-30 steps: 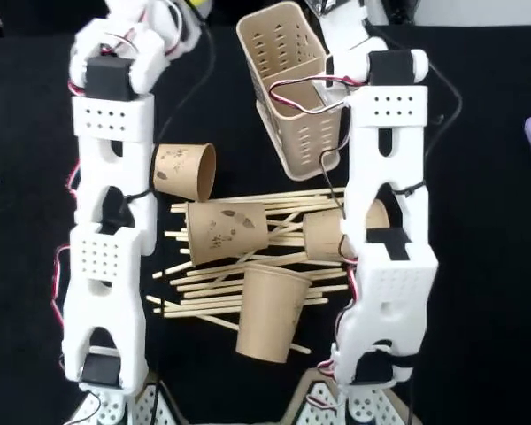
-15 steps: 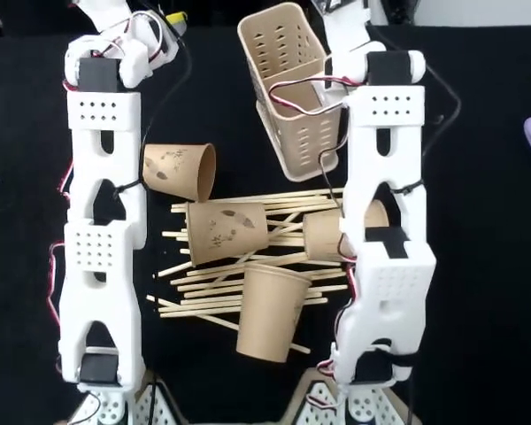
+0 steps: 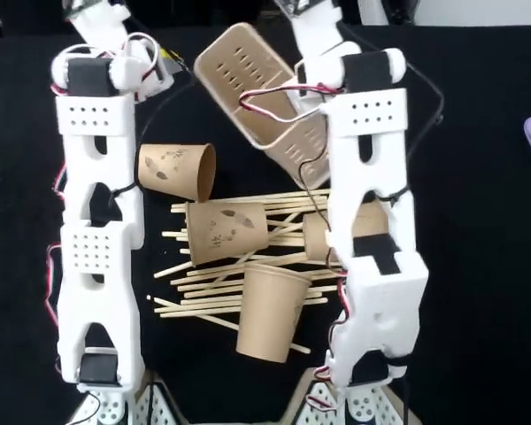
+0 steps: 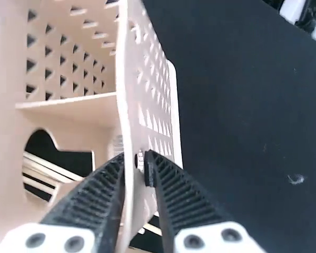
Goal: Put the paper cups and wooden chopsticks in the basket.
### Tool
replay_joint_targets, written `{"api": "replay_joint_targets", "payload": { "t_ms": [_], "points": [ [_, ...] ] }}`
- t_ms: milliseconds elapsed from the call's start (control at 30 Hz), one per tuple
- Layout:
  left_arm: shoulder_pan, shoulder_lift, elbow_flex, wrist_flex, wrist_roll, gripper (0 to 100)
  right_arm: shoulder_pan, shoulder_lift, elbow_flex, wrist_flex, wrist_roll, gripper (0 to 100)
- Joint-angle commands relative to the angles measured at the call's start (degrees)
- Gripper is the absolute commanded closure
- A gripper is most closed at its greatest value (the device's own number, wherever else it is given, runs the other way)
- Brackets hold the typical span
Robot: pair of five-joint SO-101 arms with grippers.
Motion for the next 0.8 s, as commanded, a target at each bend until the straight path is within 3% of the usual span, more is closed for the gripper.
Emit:
{"api": "replay_joint_targets", "payload": {
  "t_ms": [0, 300, 500, 767],
  "points": [
    [-1.54, -7.03, -2.77, 1.05, -3.87, 74, -2.73, -4.97, -0.31, 1.58, 0.00, 98.8],
    [0.40, -11.43, -2.42, 1.14, -13.36, 74, -3.69, -4.97, -0.31, 2.02, 1.05, 98.8],
    [1.19, -7.21, -2.77, 1.05, -27.52, 74, -3.52, -4.97, -0.31, 2.11, 1.05, 98.8],
    [1.19, -0.26, -2.86, -0.26, -26.02, 74, -3.78, -4.88, -0.31, 2.02, 1.05, 98.8]
  ]
}}
